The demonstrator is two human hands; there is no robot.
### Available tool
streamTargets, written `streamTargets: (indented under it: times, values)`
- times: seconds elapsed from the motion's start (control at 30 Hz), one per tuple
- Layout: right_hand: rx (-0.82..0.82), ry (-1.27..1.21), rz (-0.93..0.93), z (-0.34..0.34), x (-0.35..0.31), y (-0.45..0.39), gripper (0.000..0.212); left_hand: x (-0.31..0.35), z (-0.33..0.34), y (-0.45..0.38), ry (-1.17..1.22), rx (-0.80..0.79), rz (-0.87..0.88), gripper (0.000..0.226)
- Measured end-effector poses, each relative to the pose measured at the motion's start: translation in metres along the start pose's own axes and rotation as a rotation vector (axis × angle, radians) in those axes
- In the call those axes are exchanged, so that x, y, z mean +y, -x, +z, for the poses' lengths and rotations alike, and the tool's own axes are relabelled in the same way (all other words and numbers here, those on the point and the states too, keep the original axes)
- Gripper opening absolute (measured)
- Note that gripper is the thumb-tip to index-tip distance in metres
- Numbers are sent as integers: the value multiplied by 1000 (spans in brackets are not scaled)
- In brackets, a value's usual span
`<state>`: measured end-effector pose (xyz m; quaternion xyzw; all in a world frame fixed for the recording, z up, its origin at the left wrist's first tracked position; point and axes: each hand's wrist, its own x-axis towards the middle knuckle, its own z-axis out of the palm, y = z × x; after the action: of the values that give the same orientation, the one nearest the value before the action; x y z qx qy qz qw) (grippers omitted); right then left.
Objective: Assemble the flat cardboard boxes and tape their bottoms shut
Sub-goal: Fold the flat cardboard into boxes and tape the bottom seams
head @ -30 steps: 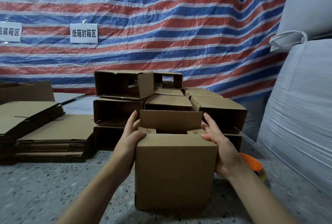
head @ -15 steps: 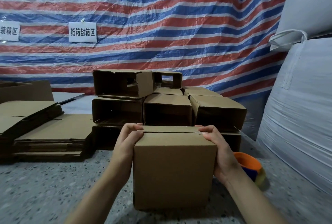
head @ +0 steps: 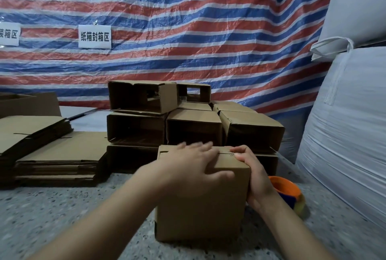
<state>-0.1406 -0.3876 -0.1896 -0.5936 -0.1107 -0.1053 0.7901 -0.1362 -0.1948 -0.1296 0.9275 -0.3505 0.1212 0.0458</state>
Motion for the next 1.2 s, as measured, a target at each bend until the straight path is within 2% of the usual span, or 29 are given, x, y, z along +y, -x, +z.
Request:
streamTargets:
  times: [0.13, 0.2, 0.27, 0.3, 0.33, 0.4, 0.5, 0.6, 0.67, 0.8, 0.9, 1.0, 1.03, 1.13, 1.2]
  values:
    - [19, 101, 13, -1, -2, -1, 22, -3, 12, -2, -72, 70, 0, 69]
    - [59, 213, -58, -10, -7, -7, 31, -5, 12, -3, -63, 58, 15, 69]
    - [191, 502, -150, -32, -15, -15, 25, -5, 12, -5, -54, 47, 25, 69]
    - [265, 751, -164, -49, -18, -19, 17, -5, 12, -5, -54, 44, 26, 69]
    - [309, 1038, -134, -66, -18, -21, 13, -5, 12, -4, -53, 44, 26, 69]
    - [307, 1478, 42, -97, -11, -22, 27, -5, 13, -3, -45, 53, 28, 69]
    - [206, 1766, 257, -117, 8, -15, 51, -6, 14, -3, -47, 74, 35, 69]
    - [104, 1916, 210, -124, 23, -8, 52, -9, 12, -2, -44, 70, 54, 68]
    - [107, 1916, 175, -123, 25, -7, 48, -12, 10, -1, -45, 49, 67, 68]
    - [133, 1797, 236, -119, 16, -11, 41, -17, 6, 1, -58, 18, 82, 69]
    - [244, 1505, 207, -106, -17, -18, 46, -15, 8, 1, -56, 23, 84, 69]
    - [380, 1208, 37, -75, -75, -24, 53, -16, 9, 0, -61, 40, 93, 70]
    - [382, 1099, -2, -63, -96, -26, 56, -17, 10, -1, -57, 38, 97, 70]
    - [145, 754, 58, -24, -147, -34, 69, -20, 11, -3, -49, 37, 106, 72]
    - [-22, 607, 117, -2, -164, -42, 63, -21, 12, -3, -65, 66, 115, 72]
